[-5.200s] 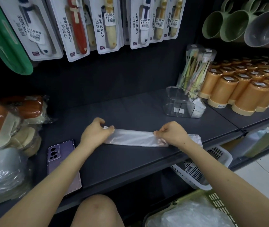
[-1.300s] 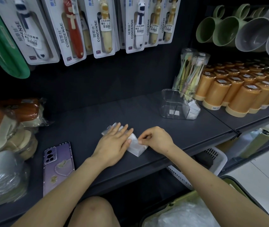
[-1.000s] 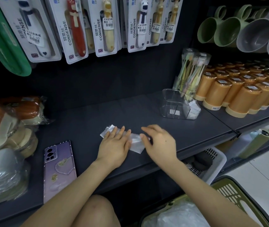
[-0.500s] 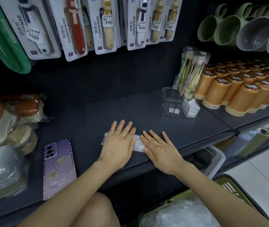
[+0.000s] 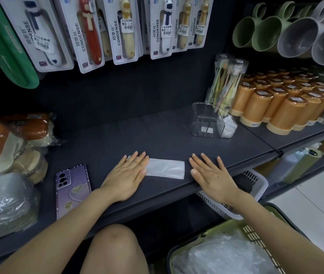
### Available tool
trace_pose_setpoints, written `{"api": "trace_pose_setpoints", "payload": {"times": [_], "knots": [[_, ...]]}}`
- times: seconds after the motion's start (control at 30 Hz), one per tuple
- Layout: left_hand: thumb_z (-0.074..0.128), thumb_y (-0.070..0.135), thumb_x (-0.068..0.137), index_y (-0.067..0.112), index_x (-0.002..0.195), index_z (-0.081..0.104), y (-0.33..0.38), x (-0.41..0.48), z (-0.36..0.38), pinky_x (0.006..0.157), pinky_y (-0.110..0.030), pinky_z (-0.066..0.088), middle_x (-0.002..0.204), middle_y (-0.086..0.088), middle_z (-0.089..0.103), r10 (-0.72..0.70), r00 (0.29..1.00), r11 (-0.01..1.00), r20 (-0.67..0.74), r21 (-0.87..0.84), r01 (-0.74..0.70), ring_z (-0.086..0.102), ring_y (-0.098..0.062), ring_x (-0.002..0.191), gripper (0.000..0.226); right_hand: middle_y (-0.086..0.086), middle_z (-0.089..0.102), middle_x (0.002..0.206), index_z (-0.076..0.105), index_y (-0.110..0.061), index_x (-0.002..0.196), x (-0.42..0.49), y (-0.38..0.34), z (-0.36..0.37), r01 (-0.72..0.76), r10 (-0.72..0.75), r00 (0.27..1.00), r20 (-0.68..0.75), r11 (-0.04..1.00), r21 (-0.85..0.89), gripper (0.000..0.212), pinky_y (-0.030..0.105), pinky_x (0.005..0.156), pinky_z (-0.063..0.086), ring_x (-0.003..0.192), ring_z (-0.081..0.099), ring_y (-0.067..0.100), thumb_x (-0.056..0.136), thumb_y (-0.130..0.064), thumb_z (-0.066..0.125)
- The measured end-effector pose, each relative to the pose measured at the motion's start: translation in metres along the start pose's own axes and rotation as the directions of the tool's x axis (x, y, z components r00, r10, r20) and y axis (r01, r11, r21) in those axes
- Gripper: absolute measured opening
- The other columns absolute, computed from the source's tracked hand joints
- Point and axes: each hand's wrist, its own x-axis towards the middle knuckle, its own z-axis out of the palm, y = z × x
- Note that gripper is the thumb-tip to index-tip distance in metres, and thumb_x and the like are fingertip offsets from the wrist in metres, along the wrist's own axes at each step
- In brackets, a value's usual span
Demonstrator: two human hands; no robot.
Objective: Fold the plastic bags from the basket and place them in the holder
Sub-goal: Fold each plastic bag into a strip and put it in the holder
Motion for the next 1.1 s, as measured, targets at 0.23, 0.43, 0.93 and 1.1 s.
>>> {"api": "trace_pose_setpoints", "payload": {"times": [0.23, 0.43, 0.93, 1.1], "knots": [[-0.041, 0.077, 0.053, 0.025, 0.152, -0.005, 0.001, -0.002, -0.001, 0.111, -0.019, -0.018, 0.149, 0.018, -0.017, -0.025, 1.000, 0.999, 0.004, -0.040, 0.025, -0.019, 0.001, 0.138, 0.117, 0.007, 0.065, 0.088, 0.074, -0.015, 0.075, 0.011, -0.058, 0.013, -0.355, 0.373, 0.806, -0.460, 0.926, 0.130, 0.043, 0.039, 0.079, 0.042, 0.087, 0.059, 0.033, 0.086, -0.049, 0.050], [0.014, 0.053, 0.101, 0.024, 0.152, 0.012, 0.011, -0.006, -0.015, 0.116, -0.020, -0.005, 0.158, 0.011, 0.006, -0.152, 0.986, 0.920, -0.066, -0.374, 0.117, -0.002, -0.010, 0.148, 0.059, -0.002, 0.067, 0.089, 0.070, -0.022, 0.076, 0.015, -0.064, 0.006, -0.361, 0.521, 0.788, -0.328, 0.822, 0.440, 0.017, 0.031, 0.076, 0.042, 0.092, 0.060, 0.024, 0.087, -0.028, 0.059], [0.064, -0.006, 0.081, -0.002, 0.100, 0.067, 0.080, 0.003, -0.064, 0.078, -0.036, 0.055, 0.093, -0.013, 0.072, -0.112, 0.986, 0.316, 0.120, -0.937, 0.150, 0.069, -0.023, 0.085, 0.019, 0.001, 0.067, 0.078, 0.052, -0.025, 0.113, -0.017, -0.036, -0.094, 0.077, 0.174, 0.960, -0.221, 0.592, 0.802, 0.022, 0.020, 0.062, 0.043, 0.069, 0.062, 0.008, 0.093, -0.021, 0.062], [0.060, -0.008, 0.084, -0.001, 0.107, 0.066, 0.095, -0.003, -0.058, 0.072, -0.033, 0.058, 0.096, -0.015, 0.073, -0.159, 0.972, 0.040, 0.170, -0.983, 0.179, 0.071, -0.026, 0.084, 0.024, 0.003, 0.070, 0.084, 0.065, -0.013, 0.111, -0.037, -0.049, -0.056, -0.096, 0.196, 0.980, 0.036, 0.306, 0.947, 0.026, 0.023, 0.054, 0.043, 0.066, 0.059, 0.011, 0.086, -0.021, 0.070]]}}
